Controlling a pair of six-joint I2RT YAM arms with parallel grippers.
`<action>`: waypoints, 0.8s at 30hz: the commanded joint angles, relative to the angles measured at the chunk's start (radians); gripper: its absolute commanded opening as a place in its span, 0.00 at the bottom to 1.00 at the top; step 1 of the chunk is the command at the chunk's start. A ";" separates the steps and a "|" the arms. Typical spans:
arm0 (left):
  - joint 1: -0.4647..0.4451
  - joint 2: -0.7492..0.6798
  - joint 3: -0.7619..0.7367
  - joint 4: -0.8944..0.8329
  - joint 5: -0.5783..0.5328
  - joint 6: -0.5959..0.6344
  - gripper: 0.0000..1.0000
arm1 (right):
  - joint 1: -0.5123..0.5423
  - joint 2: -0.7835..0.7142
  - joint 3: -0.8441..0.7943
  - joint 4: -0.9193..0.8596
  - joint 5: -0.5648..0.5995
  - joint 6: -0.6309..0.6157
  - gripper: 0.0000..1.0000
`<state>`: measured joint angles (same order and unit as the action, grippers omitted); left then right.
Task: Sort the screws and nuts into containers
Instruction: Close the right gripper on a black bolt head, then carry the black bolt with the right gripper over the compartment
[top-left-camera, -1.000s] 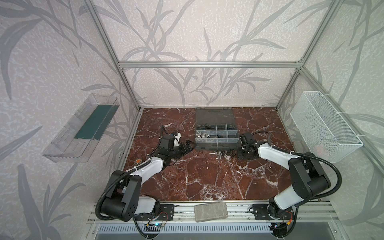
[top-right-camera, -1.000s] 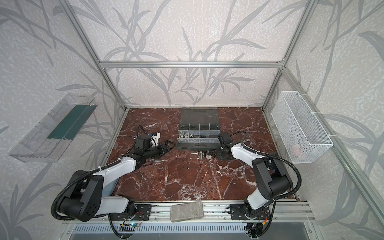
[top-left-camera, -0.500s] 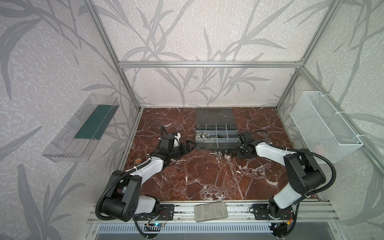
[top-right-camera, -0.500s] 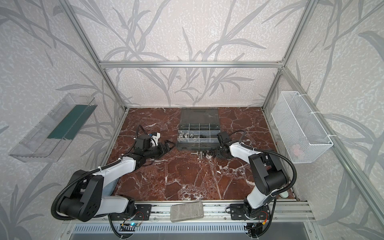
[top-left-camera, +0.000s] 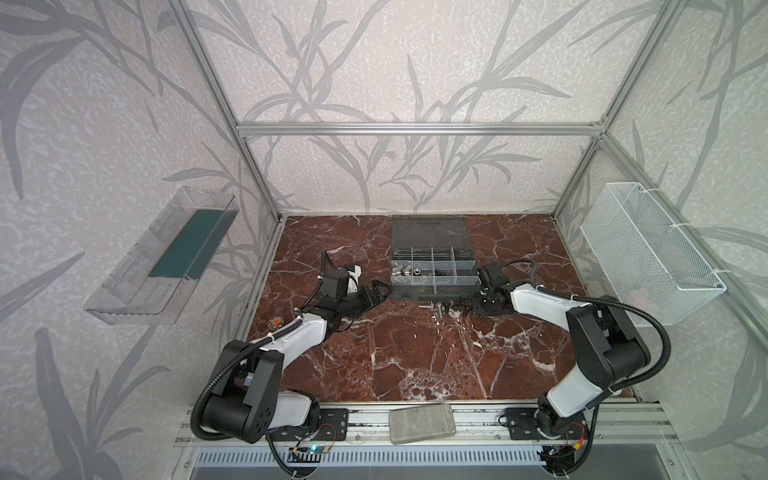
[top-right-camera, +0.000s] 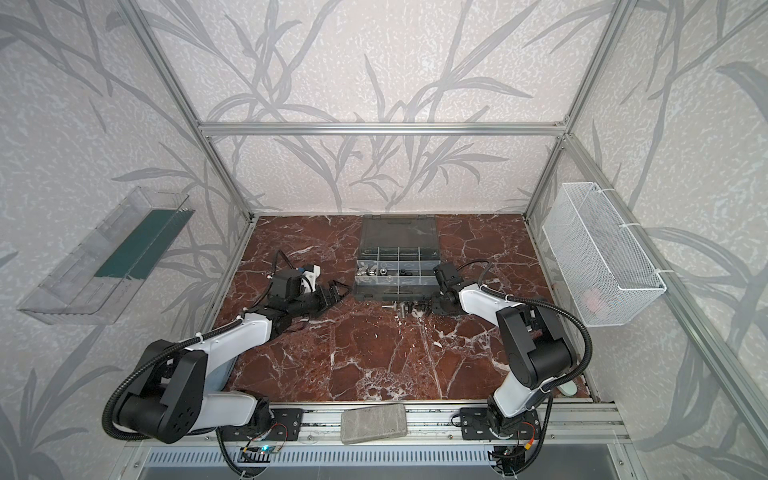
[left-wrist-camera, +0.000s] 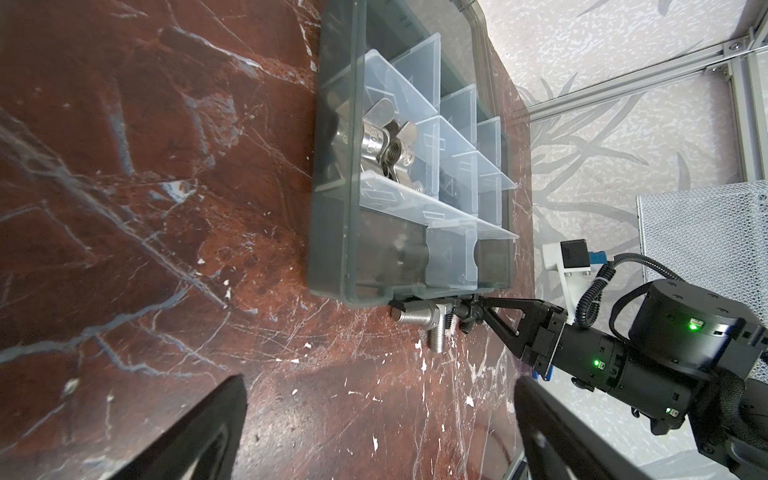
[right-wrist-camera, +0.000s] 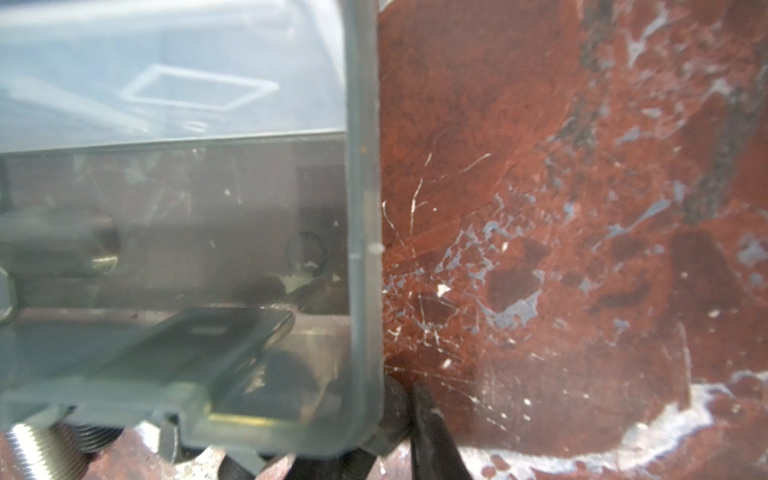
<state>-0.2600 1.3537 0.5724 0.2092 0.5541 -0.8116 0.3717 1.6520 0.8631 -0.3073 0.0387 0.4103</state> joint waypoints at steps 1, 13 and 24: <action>-0.002 -0.009 0.017 -0.008 -0.006 0.008 0.98 | -0.005 -0.045 -0.034 -0.008 -0.015 -0.025 0.00; -0.002 -0.012 0.017 -0.006 -0.002 0.006 0.98 | -0.010 -0.253 0.040 -0.173 -0.004 -0.110 0.00; -0.002 -0.031 0.009 -0.008 -0.004 0.007 0.98 | -0.034 -0.149 0.265 -0.184 0.003 -0.179 0.00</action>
<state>-0.2600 1.3495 0.5724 0.2085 0.5518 -0.8116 0.3450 1.4483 1.0718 -0.4686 0.0345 0.2573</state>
